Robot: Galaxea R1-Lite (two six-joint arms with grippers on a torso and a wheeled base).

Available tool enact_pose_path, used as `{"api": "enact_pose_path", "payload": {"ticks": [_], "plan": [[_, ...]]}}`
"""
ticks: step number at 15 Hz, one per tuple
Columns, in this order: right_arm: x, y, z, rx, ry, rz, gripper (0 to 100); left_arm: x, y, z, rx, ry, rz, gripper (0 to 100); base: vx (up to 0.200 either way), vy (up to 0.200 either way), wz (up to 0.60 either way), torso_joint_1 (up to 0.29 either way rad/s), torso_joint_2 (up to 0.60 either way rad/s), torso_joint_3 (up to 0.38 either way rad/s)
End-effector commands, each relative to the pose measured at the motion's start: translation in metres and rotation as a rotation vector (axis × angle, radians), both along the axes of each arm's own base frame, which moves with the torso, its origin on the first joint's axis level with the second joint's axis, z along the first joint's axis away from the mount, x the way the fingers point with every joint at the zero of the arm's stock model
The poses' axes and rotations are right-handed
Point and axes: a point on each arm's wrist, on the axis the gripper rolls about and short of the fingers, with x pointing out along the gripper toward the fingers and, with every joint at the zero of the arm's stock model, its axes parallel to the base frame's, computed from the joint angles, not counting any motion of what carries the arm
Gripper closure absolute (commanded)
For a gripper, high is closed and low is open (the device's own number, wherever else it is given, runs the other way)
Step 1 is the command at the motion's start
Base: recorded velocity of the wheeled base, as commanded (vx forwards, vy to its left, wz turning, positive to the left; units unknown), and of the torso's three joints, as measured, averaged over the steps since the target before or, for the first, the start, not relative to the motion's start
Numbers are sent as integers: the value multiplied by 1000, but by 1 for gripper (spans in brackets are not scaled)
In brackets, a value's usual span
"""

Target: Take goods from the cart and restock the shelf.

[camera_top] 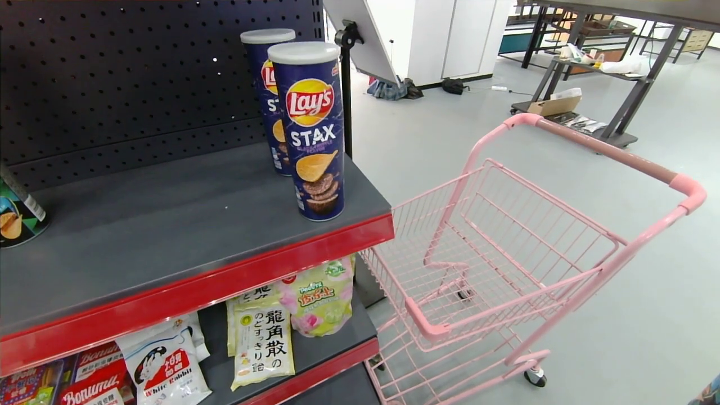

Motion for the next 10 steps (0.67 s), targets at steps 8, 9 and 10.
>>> {"api": "enact_pose_path", "payload": {"ticks": [8, 9, 10], "plan": [[-1, 0, -3, -6, 7, 2, 100, 0, 0, 0, -1, 1, 0, 0, 0, 0, 0, 207, -561, -361], [-1, 0, -3, -6, 7, 2, 100, 0, 0, 0, -1, 1, 0, 0, 0, 0, 0, 163, -427, -276], [-1, 0, -3, -6, 7, 2, 100, 0, 0, 0, -1, 2, 0, 0, 0, 0, 0, 163, -403, -246]]}}
